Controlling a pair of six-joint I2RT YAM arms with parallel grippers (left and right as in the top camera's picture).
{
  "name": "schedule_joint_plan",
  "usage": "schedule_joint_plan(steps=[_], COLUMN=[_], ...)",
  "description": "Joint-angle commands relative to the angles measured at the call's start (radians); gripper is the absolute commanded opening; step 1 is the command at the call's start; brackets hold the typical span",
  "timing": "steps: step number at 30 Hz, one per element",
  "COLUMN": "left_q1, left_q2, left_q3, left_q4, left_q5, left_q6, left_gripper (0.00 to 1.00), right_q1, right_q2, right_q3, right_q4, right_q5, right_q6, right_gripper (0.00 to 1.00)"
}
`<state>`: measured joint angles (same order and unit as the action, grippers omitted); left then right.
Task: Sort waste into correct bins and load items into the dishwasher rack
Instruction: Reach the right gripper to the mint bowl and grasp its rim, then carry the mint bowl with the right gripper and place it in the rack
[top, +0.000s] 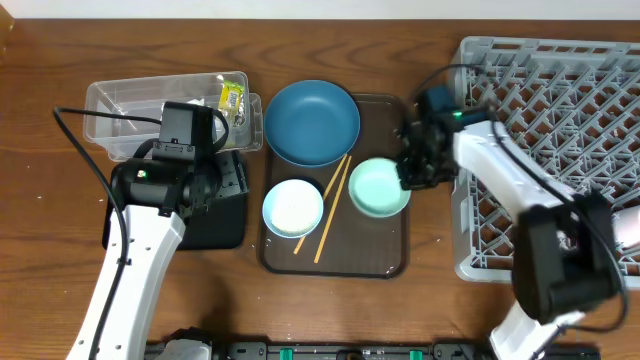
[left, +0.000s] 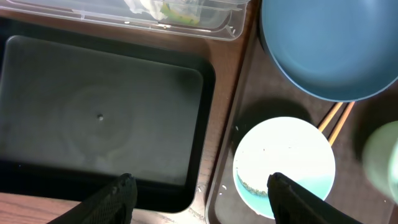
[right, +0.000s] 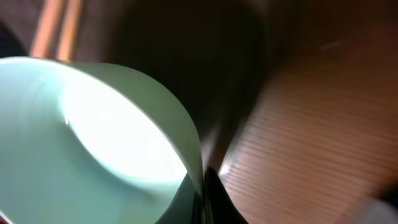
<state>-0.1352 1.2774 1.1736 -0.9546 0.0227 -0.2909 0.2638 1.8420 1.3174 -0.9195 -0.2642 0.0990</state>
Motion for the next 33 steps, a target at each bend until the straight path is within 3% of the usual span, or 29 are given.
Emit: schedule_joint_plan(steps=[1,7,14,20,23,27,33], left_q1=[0.004,0.004,0.004,0.004,0.004,0.004,0.004], left_q2=[-0.002,-0.002,-0.002,-0.002,-0.002,-0.002,-0.002], left_q3=[0.012,0.012,0.012,0.012,0.012,0.012,0.012], left_q4=[-0.003,-0.002,-0.002,-0.002,-0.002,-0.003,-0.011], left_q5=[-0.008,-0.008,-0.008,-0.008,-0.008,-0.008,-0.008], left_q6=[0.000,0.000,0.000,0.000,0.000,0.000,0.000], left_gripper=[0.70,0.70,0.70,0.71,0.70,0.71,0.70], right_q1=[-0.063,-0.168,-0.286,-0.400,-0.455,-0.531,-0.618], right_q2=[-0.162,-0.370,-0.434,-0.382,-0.340,-0.262,-0.109], right_q3=[0.071,0.081,0.081,0.081,0.081,0.081,0.081], right_q4=[0.000,0.076,0.251,0.428,0.526,0.665,0.868], right_q5=[0.054,0.405,0.781,1.089,1.151,1.170,1.455], right_q6=[-0.002,-0.003,-0.003,-0.027,-0.032,-0.169,-0.313], right_gripper=[0.01,0.01,0.01,0.01,0.01,0.01,0.01])
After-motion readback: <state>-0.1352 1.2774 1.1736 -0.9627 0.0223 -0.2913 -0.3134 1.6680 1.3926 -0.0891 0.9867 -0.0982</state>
